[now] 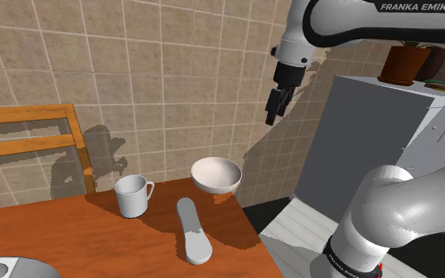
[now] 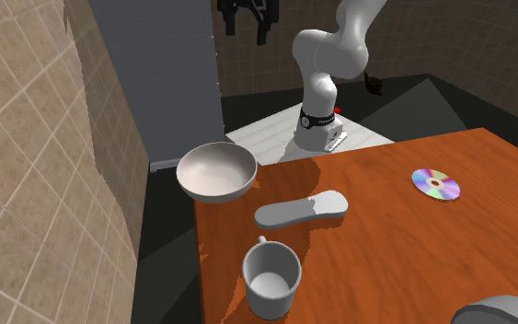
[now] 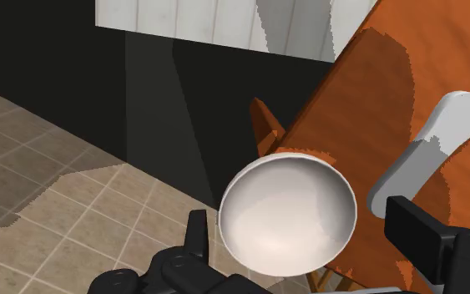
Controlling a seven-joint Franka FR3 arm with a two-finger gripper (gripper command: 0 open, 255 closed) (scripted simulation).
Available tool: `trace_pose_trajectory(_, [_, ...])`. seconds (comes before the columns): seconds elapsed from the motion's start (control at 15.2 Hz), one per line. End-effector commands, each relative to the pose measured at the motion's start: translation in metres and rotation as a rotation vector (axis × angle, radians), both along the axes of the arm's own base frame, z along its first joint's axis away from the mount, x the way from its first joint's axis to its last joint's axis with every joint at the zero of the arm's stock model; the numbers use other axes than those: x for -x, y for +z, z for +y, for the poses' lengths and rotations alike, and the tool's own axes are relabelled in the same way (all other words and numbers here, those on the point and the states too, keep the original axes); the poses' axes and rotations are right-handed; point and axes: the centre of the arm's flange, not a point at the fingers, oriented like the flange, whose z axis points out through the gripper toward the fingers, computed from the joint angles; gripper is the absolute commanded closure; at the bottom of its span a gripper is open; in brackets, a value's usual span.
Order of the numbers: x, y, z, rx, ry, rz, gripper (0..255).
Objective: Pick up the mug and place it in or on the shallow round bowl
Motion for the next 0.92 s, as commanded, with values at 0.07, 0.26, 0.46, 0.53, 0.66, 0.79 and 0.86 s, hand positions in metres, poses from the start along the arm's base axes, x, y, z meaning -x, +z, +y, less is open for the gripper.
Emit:
trace_pose_trajectory(0.07, [-0.007, -0.005, 0.011, 0.001, 0.003, 0.002, 0])
trace_pose_trajectory(0.26, [-0.026, -0.02, 0.043, 0.005, 0.013, 0.006, 0])
trace_pose_trajectory(0.46, [-0.045, -0.035, 0.075, 0.008, 0.022, 0.011, 0])
trace_pose_trajectory(0.53, [-0.051, -0.04, 0.086, 0.009, 0.025, 0.012, 0])
trace_pose_trajectory(0.66, [-0.063, -0.05, 0.107, 0.012, 0.031, 0.015, 0])
trace_pose_trajectory(0.79, [-0.075, -0.06, 0.129, 0.014, 0.038, 0.018, 0])
trace_pose_trajectory(0.86, [-0.081, -0.065, 0.14, 0.015, 0.041, 0.02, 0])
